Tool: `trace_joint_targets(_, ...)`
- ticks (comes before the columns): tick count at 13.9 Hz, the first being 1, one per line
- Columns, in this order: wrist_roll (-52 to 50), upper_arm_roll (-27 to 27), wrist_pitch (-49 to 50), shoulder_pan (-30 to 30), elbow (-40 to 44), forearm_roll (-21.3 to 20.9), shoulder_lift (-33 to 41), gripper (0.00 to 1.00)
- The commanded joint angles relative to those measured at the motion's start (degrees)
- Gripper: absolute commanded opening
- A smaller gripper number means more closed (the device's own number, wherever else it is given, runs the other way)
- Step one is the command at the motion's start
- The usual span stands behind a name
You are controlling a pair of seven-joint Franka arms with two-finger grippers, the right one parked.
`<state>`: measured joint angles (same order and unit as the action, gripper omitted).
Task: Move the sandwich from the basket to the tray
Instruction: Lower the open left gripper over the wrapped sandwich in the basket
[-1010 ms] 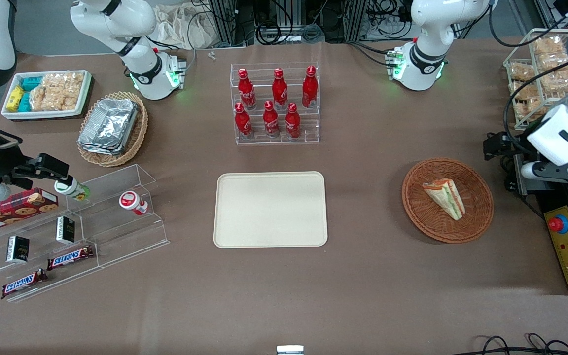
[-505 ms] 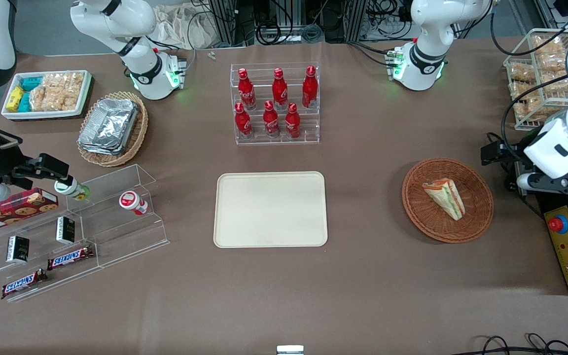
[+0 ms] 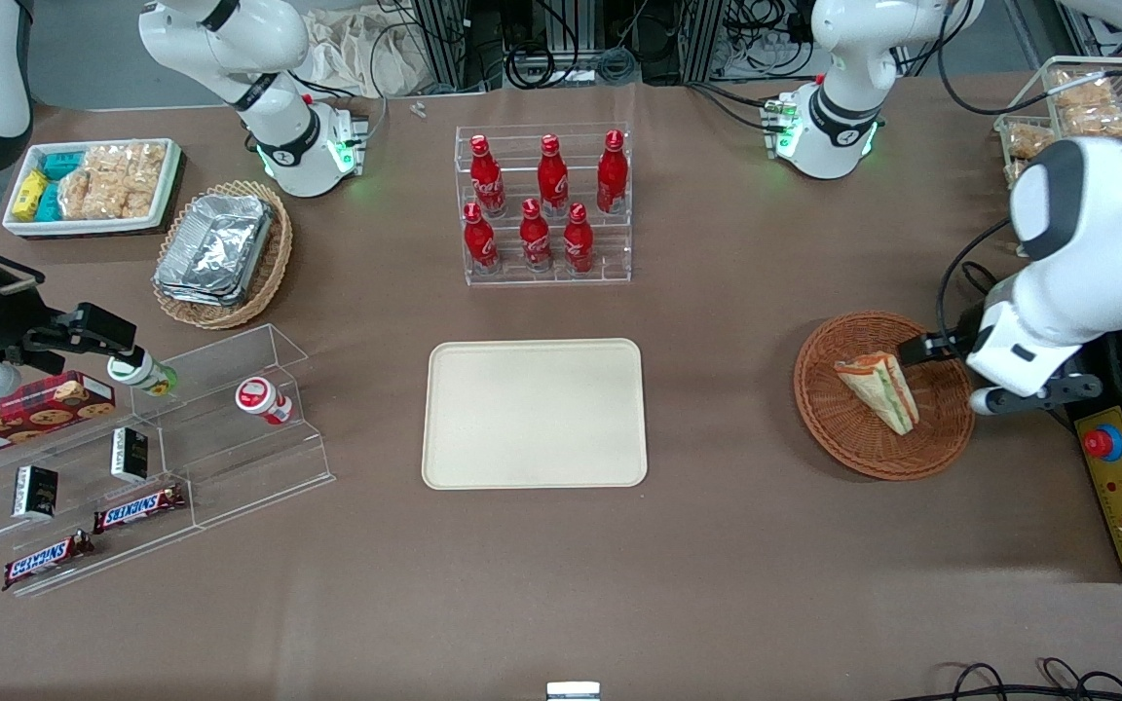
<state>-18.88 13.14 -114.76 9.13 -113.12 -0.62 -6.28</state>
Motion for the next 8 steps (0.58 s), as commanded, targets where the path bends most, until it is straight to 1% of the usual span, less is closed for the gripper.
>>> trace_joint_targets(1, -11.30, -0.13, -6.60, -0.16, -7.80, -0.78, 2.33, 1.00)
trace_joint_targets(2, -14.92, -0.22, -9.84, 0.10, -9.12, -0.78, 1.19, 1.00)
trace_joint_targets(4, -17.76, -0.57, -14.25, 0.80, -12.63, -0.87, -0.92, 1.00)
trace_joint_targets(6, -17.86, -0.57, -17.24, 1.60, -14.57, -0.87, -1.89, 1.00)
trace_joint_targets(8, -18.21, -0.57, -18.74, 1.68, -14.76, -0.87, -3.73, 1.00)
